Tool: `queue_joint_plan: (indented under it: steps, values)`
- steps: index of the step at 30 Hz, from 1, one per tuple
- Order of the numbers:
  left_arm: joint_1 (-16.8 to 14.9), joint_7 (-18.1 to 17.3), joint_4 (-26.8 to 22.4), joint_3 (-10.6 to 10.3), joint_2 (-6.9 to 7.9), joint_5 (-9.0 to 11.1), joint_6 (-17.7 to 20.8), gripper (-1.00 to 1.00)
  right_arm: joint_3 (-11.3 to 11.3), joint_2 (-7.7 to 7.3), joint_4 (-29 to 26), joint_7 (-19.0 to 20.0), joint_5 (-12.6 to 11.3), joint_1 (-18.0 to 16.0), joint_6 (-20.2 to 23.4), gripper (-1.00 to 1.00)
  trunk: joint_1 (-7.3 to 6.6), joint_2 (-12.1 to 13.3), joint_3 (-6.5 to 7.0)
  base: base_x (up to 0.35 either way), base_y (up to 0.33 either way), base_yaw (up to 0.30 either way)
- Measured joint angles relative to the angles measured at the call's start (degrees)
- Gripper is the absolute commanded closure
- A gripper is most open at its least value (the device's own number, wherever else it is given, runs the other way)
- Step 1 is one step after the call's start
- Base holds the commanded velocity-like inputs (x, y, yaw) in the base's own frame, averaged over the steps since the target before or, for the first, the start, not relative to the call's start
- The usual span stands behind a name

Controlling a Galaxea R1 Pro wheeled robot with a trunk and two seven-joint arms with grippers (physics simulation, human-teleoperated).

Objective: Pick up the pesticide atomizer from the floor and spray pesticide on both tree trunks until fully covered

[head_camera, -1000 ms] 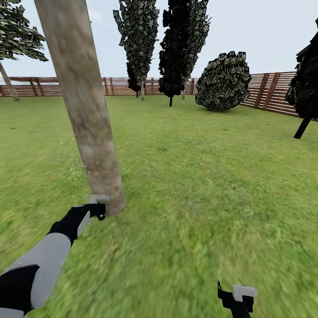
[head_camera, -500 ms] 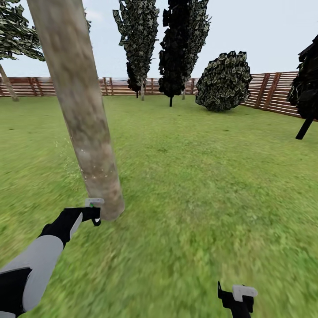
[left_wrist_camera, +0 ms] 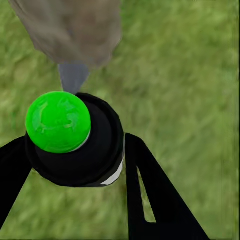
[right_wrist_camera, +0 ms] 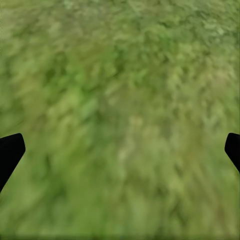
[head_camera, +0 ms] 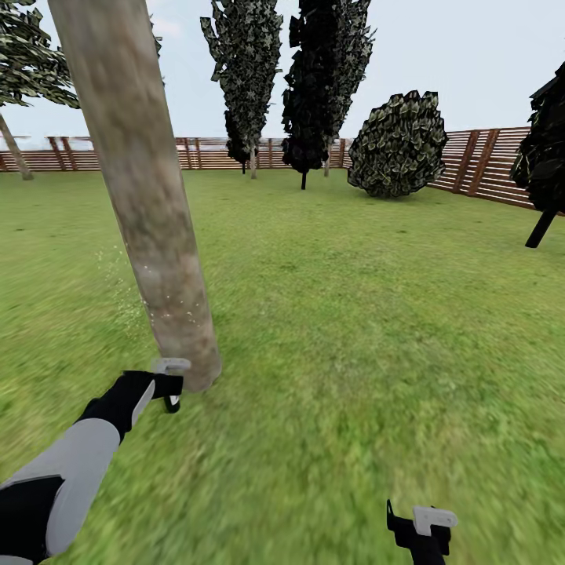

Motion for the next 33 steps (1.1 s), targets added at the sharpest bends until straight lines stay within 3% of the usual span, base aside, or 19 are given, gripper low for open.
queue_joint_plan:
  steps: [3, 6, 11, 13, 20, 23, 26, 29, 33]
  values:
    - [0.0, 0.15, -0.03, -0.11, -1.38, -0.3, 0.79, 1.0, 0.0, 0.0, 0.0, 0.0, -0.01, 0.0, 0.0, -1.0, 0.0, 0.0, 0.0, 0.0, 0.0, 0.0]
    - [-0.01, 0.13, -0.01, -0.29, -0.91, -0.58, 2.49, 1.0, 0.01, 0.0, 0.0, 0.0, 0.01, 0.0, 0.0, -1.0, 0.0, 0.0, 0.0, 0.0, 0.0, 0.0]
    - [0.48, 0.13, 0.08, -0.29, 2.76, -0.76, 2.92, 1.0, 0.01, 0.0, 0.0, 0.0, 0.01, 0.0, 0.0, -1.0, 0.0, 0.0, 0.0, 0.0, 0.0, 0.0]
    - [0.6, 0.12, 0.04, -0.32, 3.53, -0.6, 2.98, 1.0, 0.01, 0.0, 0.0, 0.0, 0.0, 0.0, 0.02, -1.0, 0.0, 0.0, 0.0, 0.0, 0.0, 0.0]
    - [1.3, 0.11, 0.0, -0.28, 2.09, -0.18, 3.07, 1.0, 0.0, 0.0, 0.0, 0.0, 0.0, 0.0, 0.0, -1.0, 0.0, 0.0, 0.0, 0.228, 0.059, 0.0]
    - [1.45, 0.11, 0.01, -1.29, 0.4, -0.06, 3.14, 1.0, 0.0, 0.0, 0.0, 0.0, 0.02, 0.0, 0.0, -1.0, 0.0, 0.0, 0.0, 0.155, 0.039, 0.0]
    - [2.1, 0.12, -0.06, -2.23, 0.11, -0.55, 3.16, 1.0, 0.01, 0.0, 0.0, 0.0, 0.02, 0.0, 0.0, -1.0, 0.0, 0.0, 0.0, 0.018, 0.005, 0.0]
    - [2.41, 0.17, -0.04, -2.06, 0.95, -0.69, 3.16, 1.0, 0.01, 0.0, 0.0, 0.0, 0.02, 0.0, 0.0, -1.0, 0.0, 0.0, 0.0, 0.002, 0.001, 0.0]
    - [2.53, 0.14, -0.16, -1.85, 3.23, -0.68, 3.12, 1.0, 0.01, 0.0, 0.0, 0.0, 0.02, 0.08, 0.01, -1.0, 0.0, 0.0, 0.0, 0.0, 0.0, 0.0]
